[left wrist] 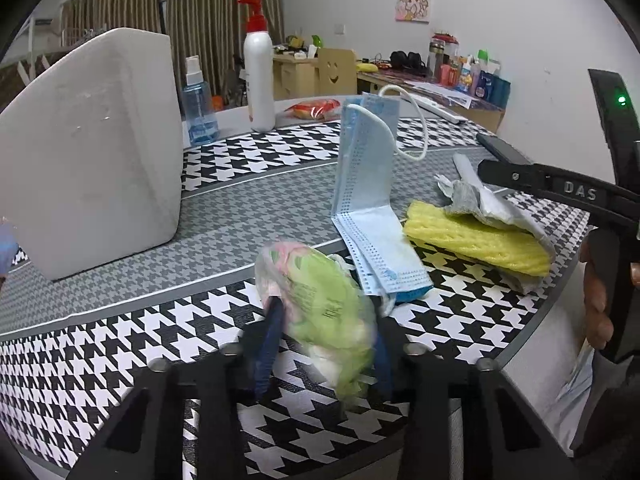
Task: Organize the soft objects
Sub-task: 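Grasp the clear snack bag with the left tool while the right tool grasps the white tube, then lift the snack bag with the left tool while the right tool lifts the tube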
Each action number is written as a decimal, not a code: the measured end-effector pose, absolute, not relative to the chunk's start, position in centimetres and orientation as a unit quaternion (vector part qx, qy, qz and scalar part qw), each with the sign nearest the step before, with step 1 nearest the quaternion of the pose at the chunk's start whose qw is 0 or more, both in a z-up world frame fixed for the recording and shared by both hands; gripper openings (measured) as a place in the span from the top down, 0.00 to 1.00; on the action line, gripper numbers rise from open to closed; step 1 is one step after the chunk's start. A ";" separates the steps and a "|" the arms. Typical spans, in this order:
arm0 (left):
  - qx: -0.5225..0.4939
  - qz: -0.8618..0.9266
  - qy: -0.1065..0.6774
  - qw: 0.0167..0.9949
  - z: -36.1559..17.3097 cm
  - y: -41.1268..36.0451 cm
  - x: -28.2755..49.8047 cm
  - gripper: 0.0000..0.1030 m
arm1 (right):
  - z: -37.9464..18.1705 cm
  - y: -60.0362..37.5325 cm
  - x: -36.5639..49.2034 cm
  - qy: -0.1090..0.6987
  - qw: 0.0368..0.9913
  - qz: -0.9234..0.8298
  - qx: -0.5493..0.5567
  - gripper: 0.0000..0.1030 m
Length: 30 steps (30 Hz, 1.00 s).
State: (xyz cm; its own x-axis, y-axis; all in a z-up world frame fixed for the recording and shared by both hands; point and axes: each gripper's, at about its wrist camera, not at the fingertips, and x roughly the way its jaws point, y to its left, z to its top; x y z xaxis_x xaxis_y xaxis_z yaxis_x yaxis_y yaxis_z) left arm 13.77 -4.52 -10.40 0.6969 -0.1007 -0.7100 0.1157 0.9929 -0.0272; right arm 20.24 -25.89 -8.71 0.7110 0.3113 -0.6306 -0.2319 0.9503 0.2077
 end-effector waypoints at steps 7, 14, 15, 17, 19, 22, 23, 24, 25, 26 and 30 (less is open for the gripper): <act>0.000 -0.065 0.387 0.920 -10.3 -3.6 13.8 0.74 | -9.2 -25.7 22.0 0.380 0.913 0.135 0.067 0.33; -0.014 -0.068 0.379 0.923 -9.8 -2.4 13.6 0.75 | -9.7 -25.7 23.7 0.402 0.904 0.122 0.075 0.46; -0.015 -0.070 0.376 0.924 -9.7 -2.3 13.5 0.76 | -9.7 -25.7 23.9 0.405 0.903 0.121 0.077 0.46; -0.015 -0.075 0.369 0.926 -9.3 -2.2 13.4 0.76 | -9.9 -25.7 24.4 0.410 0.902 0.114 0.077 0.47; -0.015 -0.077 0.365 0.928 -9.1 -2.1 13.4 0.76 | -10.1 -25.6 24.6 0.414 0.901 0.109 0.076 0.53; -0.017 -0.077 0.362 0.929 -8.9 -1.7 13.5 0.76 | -10.6 -25.6 25.0 0.424 0.896 0.105 0.075 0.63; -0.018 -0.078 0.362 0.929 -8.9 -1.7 13.6 0.76 | -10.6 -25.6 25.0 0.421 0.899 0.100 0.071 0.63; -0.019 -0.081 0.362 0.928 -8.9 -1.6 13.6 0.76 | -10.6 -25.5 25.1 0.422 0.899 0.096 0.068 0.64; -0.020 -0.082 0.362 0.928 -8.9 -1.5 13.6 0.76 | -10.6 -25.5 25.1 0.424 0.898 0.095 0.066 0.66; -0.018 -0.084 0.363 0.928 -8.8 -1.5 13.6 0.76 | -10.6 -25.4 25.2 0.425 0.898 0.091 0.063 0.67; -0.020 -0.085 0.355 0.931 -8.6 -1.3 13.7 0.76 | -10.6 -25.1 25.4 0.430 0.898 0.081 0.050 0.78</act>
